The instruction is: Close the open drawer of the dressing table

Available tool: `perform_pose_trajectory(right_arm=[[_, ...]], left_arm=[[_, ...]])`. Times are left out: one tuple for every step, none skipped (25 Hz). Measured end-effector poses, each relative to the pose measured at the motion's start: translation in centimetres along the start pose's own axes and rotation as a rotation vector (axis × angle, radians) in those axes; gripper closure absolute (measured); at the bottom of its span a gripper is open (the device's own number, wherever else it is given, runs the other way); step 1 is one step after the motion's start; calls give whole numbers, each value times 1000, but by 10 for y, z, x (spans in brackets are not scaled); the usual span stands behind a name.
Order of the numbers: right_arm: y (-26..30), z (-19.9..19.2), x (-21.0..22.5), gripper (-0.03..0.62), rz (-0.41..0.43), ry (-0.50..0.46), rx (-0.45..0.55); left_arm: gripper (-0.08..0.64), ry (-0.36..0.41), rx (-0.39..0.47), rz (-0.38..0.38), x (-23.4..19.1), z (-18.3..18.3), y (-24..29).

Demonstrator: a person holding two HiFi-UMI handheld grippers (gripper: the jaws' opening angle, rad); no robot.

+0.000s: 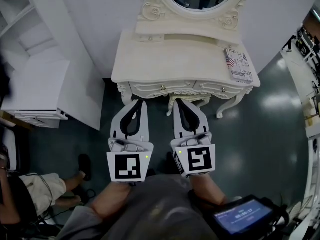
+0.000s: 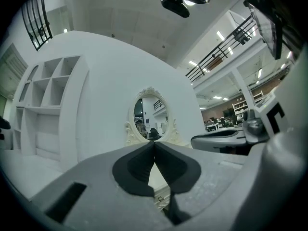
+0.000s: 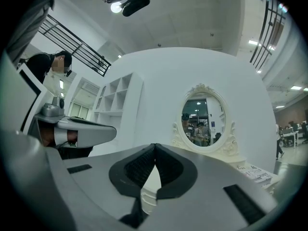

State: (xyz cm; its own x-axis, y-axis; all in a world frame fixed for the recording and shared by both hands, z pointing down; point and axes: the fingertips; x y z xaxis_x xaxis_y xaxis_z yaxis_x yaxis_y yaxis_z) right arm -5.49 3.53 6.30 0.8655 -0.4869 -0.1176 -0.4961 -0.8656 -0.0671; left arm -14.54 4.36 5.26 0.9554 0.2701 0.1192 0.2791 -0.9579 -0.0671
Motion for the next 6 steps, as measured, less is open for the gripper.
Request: perform_pose_trajectory(right_arm=[[0,0,1,578,-2,-1,0],[0,0,1,578,-4,-2,-1],[1,0,2,578,-6,-2,-1],[1,0,2,578,-7,-2,-1],[2,-1,3,578,-9,-2,-1],[3,-1,4,578,-10,-2,0]], left_arm=[[545,-1,1,-2,0,0,1],[545,-1,3,-4,1,0,2],[545,-2,4,-5,1,0,3],[545,-2,3,-7,1,0,4],[545,-3,2,-9,1,0,5],[545,-2,1,-11,0,-1,6]])
Point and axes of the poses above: the fingertips, and each gripper's own axes: y forward along the fingers, x to its right, z out of its top, and after that the axes turned 5 degrees about z, right-handed
